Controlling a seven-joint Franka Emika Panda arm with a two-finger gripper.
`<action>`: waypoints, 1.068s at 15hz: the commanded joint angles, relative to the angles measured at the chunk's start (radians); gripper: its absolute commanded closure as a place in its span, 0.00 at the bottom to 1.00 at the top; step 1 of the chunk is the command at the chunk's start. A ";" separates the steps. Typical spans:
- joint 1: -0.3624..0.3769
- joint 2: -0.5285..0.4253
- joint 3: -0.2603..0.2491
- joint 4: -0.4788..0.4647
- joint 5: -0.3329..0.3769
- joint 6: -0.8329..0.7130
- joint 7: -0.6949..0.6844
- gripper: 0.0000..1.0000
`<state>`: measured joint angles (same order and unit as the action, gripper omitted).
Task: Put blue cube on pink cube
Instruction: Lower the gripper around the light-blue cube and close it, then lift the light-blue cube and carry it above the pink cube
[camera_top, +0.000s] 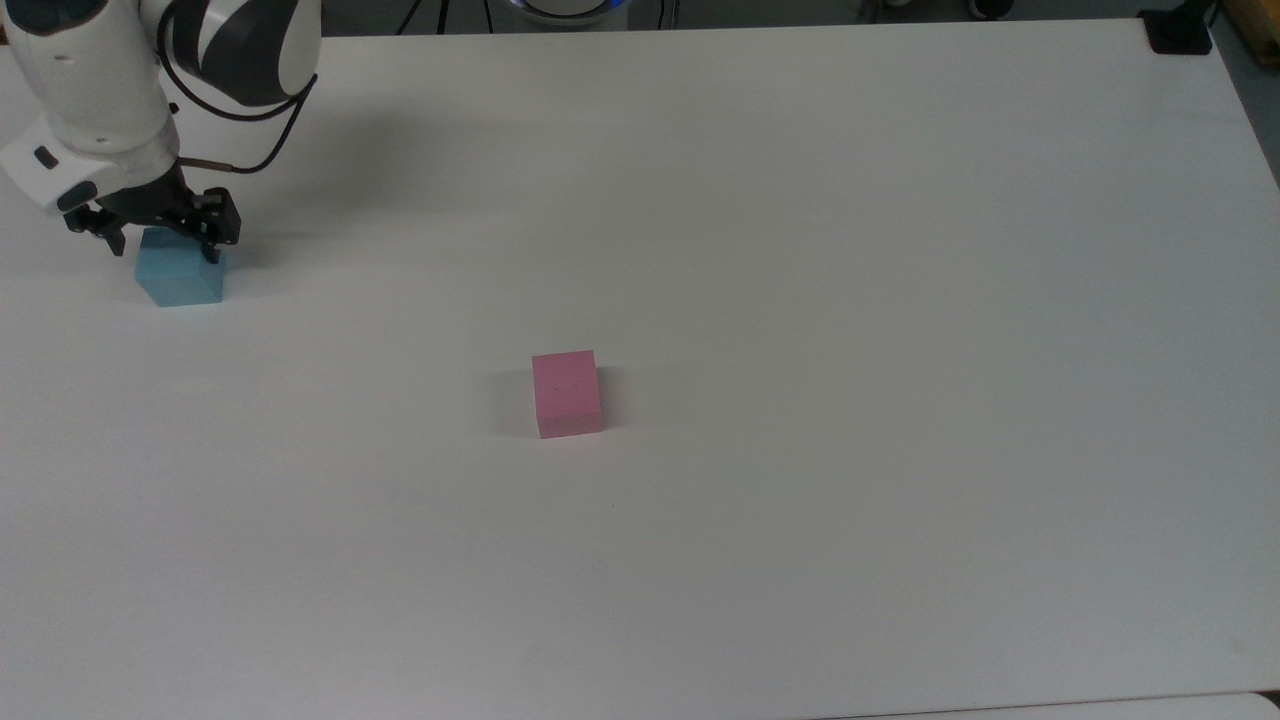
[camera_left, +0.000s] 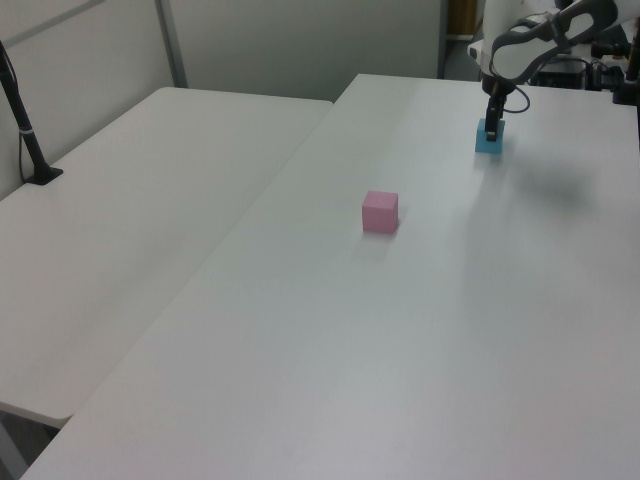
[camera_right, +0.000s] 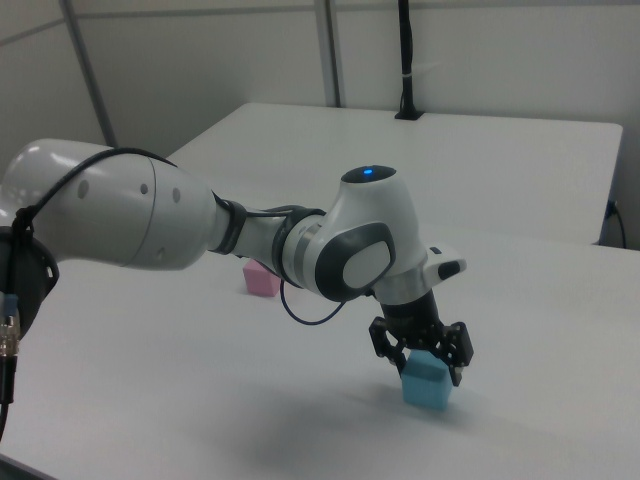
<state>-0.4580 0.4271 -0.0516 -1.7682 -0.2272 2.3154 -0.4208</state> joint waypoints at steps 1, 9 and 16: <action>0.010 0.004 0.001 -0.004 -0.021 0.026 0.053 0.56; 0.070 -0.200 0.062 0.001 0.024 -0.193 0.112 0.72; 0.193 -0.336 0.062 0.053 0.147 -0.469 0.157 0.72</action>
<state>-0.2991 0.1544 0.0213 -1.7307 -0.1426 1.9711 -0.2680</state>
